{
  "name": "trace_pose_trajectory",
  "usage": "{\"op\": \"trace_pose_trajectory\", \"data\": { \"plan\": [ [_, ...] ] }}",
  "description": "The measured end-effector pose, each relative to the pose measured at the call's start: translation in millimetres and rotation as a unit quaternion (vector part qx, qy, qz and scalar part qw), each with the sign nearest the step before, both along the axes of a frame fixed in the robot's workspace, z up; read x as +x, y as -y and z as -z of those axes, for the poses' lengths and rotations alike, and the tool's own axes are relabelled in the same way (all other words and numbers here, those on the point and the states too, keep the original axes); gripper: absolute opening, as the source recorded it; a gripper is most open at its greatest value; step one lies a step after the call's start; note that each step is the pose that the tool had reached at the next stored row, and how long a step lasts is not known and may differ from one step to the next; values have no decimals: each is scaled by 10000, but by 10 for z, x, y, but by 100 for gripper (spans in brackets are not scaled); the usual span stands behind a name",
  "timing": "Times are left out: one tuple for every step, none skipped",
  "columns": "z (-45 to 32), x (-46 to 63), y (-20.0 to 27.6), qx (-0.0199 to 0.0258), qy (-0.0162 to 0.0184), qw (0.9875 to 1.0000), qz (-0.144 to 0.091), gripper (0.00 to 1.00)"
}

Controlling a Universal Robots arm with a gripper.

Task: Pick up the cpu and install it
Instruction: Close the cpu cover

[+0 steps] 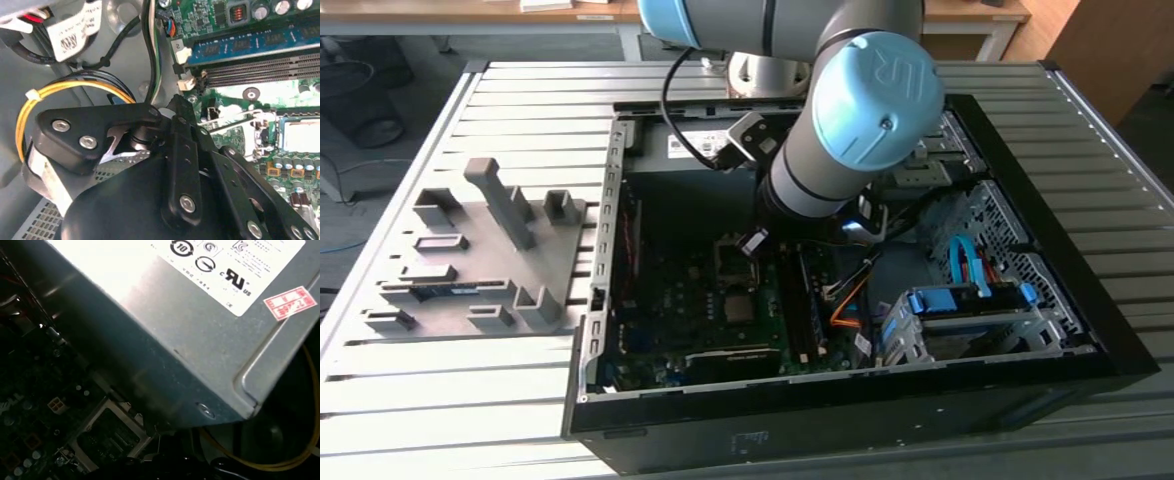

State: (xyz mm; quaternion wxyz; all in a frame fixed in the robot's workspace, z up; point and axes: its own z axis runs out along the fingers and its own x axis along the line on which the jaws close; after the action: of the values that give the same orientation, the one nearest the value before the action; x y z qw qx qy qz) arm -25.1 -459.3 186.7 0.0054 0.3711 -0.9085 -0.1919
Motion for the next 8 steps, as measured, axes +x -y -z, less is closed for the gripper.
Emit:
{"op": "trace_pose_trajectory", "data": {
  "plan": [
    [-6, -7, 1, 0, 9, 10000, -3, 10],
    [-14, -13, 1, 0, 17, 10000, -5, 10],
    [-23, -17, 2, 1, 23, 10000, -6, 10],
    [-33, -22, 3, 1, 28, 10000, -8, 10],
    [-44, -25, 3, 0, 32, 10000, -9, 10],
    [-54, -28, 4, 0, 36, 10000, -11, 10],
    [-67, -30, 4, 1, 39, 10000, -12, 10],
    [-81, -31, 4, 1, 41, 10000, -12, 10]
  ]
}}
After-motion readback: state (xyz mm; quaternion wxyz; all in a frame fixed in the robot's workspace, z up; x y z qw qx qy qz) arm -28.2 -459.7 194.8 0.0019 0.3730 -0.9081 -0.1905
